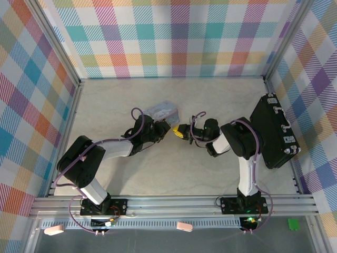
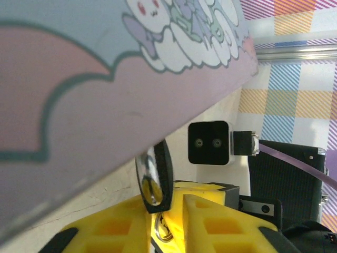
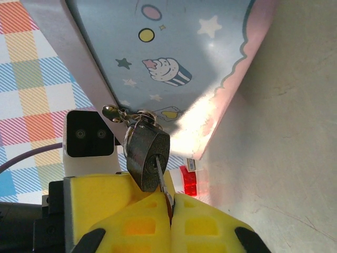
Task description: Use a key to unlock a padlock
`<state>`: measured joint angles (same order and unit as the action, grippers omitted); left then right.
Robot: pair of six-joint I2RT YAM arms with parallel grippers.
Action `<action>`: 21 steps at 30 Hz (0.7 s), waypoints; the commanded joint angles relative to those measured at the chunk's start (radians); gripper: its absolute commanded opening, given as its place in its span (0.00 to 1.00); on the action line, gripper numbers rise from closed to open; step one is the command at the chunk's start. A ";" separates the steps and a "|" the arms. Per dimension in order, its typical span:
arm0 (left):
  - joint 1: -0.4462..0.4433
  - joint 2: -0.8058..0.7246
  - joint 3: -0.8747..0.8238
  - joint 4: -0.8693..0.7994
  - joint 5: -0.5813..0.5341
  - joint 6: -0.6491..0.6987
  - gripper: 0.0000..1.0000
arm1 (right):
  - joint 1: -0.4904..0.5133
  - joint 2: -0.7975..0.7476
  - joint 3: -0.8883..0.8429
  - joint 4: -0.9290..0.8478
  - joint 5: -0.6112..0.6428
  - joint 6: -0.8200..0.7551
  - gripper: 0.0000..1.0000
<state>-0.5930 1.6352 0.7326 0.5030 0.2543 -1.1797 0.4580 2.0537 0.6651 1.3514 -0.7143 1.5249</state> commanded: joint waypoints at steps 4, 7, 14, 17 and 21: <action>-0.004 -0.008 -0.035 0.036 0.046 0.002 0.27 | 0.040 -0.010 -0.017 0.055 -0.044 -0.035 0.00; 0.003 -0.011 -0.046 0.027 0.027 0.004 0.30 | 0.043 -0.012 -0.022 0.055 -0.045 -0.037 0.00; 0.021 0.009 -0.036 0.007 0.004 0.019 0.33 | 0.056 -0.009 -0.047 0.055 -0.046 -0.044 0.00; 0.031 0.017 -0.042 0.007 -0.006 0.020 0.33 | 0.059 -0.009 -0.067 0.055 -0.048 -0.052 0.00; 0.045 0.024 -0.048 0.006 -0.006 0.024 0.33 | 0.062 -0.009 -0.085 0.055 -0.048 -0.059 0.00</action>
<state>-0.5777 1.6440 0.6941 0.4808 0.2615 -1.1618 0.4988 2.0537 0.6014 1.3464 -0.7067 1.5021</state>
